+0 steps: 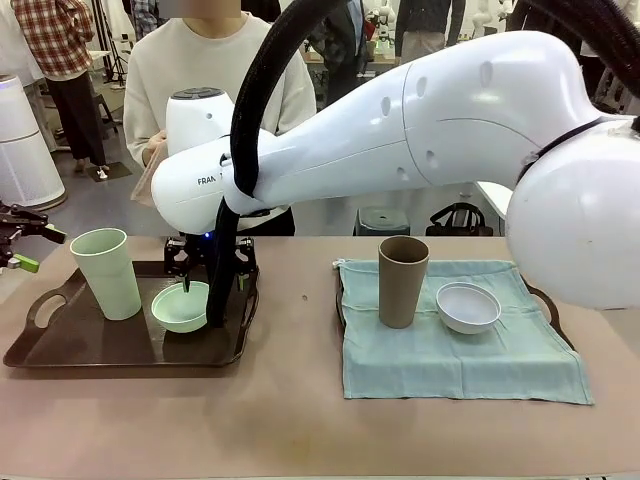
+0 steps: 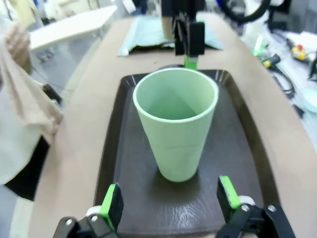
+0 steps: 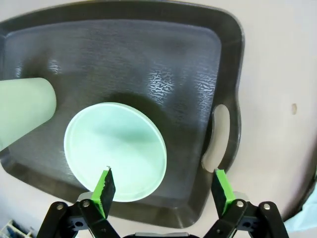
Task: Set up a tray with a mat and arrange the tableware.
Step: Pick up the Picnic Bowl and Reusable plastic cup from the Handle tray in front of the human's position and hold them in the air.
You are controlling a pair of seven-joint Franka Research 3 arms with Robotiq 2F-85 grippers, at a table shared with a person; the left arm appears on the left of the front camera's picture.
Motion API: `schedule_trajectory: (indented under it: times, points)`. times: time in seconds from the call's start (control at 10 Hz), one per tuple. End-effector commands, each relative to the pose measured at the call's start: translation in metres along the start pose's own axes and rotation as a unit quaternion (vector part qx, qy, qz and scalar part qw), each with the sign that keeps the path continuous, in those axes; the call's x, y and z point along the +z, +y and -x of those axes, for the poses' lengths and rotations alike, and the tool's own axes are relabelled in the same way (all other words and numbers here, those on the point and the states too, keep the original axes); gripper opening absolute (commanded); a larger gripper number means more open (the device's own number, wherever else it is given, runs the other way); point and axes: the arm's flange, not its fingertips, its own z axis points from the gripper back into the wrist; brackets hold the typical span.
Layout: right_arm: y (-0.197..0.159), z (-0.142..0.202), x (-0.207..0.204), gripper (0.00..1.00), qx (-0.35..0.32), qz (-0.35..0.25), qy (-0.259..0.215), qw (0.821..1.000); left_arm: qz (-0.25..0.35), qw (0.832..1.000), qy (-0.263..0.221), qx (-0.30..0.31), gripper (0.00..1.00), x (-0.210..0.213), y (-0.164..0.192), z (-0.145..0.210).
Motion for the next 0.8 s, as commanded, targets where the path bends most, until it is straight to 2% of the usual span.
schedule_trajectory:
  times: [0.0,0.2,0.7]
  points:
    - [0.005,-0.006,-0.004,1.0,0.004,-0.016,0.014,1.0,-0.018,1.0,-0.017,0.0,1.0,-0.008,0.0,0.007]
    - [0.008,-0.007,-0.008,1.0,0.005,-0.022,0.016,1.0,-0.002,1.0,0.002,0.006,1.0,-0.018,0.0,0.017]
    - [0.006,-0.009,-0.013,1.0,0.001,-0.018,0.01,1.0,0.032,0.999,0.008,0.017,1.0,-0.05,-0.009,0.021]
